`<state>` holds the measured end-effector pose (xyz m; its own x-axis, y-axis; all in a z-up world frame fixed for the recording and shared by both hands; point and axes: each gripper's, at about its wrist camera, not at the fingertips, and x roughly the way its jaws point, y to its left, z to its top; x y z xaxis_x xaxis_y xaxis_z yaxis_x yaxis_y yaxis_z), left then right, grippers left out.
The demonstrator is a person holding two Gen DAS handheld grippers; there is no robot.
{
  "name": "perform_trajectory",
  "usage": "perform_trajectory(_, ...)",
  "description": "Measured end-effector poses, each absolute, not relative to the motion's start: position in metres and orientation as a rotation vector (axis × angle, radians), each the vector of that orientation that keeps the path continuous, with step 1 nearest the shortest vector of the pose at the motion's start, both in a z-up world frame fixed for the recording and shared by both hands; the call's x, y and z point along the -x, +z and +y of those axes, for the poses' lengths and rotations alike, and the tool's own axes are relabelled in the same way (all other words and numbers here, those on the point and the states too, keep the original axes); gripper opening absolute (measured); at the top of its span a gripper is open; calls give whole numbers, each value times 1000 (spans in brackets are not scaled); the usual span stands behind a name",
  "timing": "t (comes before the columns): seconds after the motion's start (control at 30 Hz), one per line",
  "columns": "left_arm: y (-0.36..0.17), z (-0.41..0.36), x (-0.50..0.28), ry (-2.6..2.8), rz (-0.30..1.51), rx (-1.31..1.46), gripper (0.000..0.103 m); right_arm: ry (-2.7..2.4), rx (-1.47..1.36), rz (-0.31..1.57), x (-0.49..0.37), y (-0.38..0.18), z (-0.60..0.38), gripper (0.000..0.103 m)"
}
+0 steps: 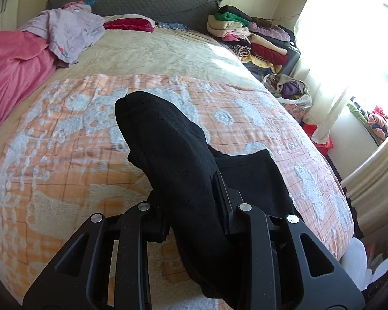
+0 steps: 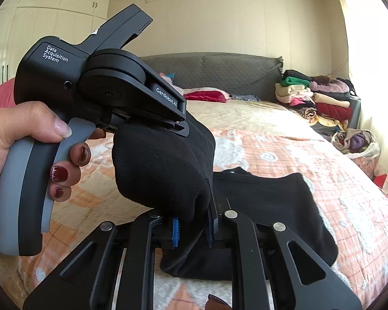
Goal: Fold small clothes
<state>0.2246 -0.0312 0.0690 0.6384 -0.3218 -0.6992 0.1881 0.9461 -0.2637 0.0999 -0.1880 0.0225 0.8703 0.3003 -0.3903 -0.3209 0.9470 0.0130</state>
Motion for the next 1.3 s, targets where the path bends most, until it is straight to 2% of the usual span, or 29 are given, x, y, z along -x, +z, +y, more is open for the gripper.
perform_trajectory(0.67,63,-104,-228,-330,846,104,20,258,-61,437,-94,10,-237,14)
perform_trajectory(1.3,26,-155,-248,-364,925,79,23,224,-227,544,-112,-21,-280,14)
